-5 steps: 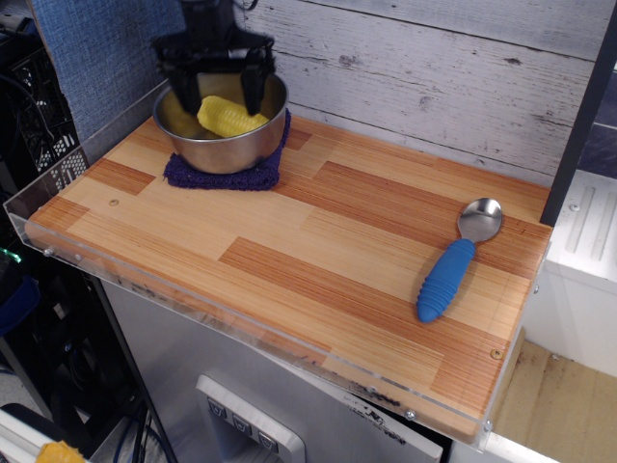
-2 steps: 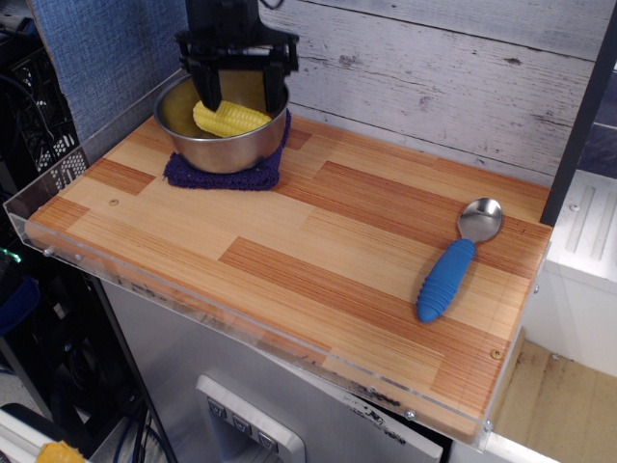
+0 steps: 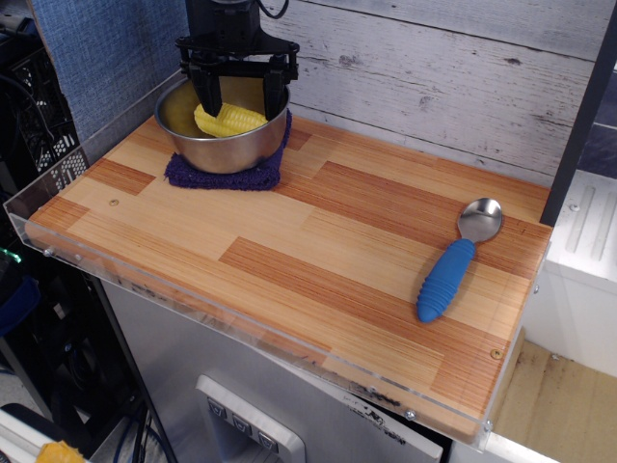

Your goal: Place the corn to the left of the blue spoon

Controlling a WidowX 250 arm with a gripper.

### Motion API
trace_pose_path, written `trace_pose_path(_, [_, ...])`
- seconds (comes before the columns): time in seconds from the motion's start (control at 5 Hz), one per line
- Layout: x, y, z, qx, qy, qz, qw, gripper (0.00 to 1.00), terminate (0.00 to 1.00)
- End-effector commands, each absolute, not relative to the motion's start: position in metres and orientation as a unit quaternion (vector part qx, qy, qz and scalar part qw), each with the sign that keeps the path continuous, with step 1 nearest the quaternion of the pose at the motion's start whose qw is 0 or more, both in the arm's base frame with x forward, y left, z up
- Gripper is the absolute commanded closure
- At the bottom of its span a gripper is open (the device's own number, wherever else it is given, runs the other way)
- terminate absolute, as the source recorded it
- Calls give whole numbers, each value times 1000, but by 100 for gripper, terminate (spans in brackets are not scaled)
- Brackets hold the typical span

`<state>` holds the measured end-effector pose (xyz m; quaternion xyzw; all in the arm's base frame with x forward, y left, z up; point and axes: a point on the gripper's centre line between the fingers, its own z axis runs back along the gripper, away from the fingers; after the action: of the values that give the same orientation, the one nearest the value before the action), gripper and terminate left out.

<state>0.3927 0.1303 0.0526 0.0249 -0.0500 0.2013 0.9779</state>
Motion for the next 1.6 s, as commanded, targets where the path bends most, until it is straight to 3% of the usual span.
trace_pose_path(0.0, [374, 130, 46, 33, -20, 239, 970, 0, 0])
trace_pose_path(0.4, [343, 107, 29, 11, 27, 273, 961, 0, 0])
trace_pose_path(0.6, [345, 102, 30, 20, 22, 252, 967, 100, 0])
trace_pose_path(0.8, [348, 103, 38, 18, 5, 232, 972, 100, 0])
trace_pose_path(1.0, [351, 109, 68, 35, -57, 203, 977, 100, 0])
trace_pose_path(1.2, [359, 106, 118, 55, -140, 173, 973, 100, 0])
trace_pose_path(1.4, [363, 73, 166, 71, -194, 127, 970, 100, 0])
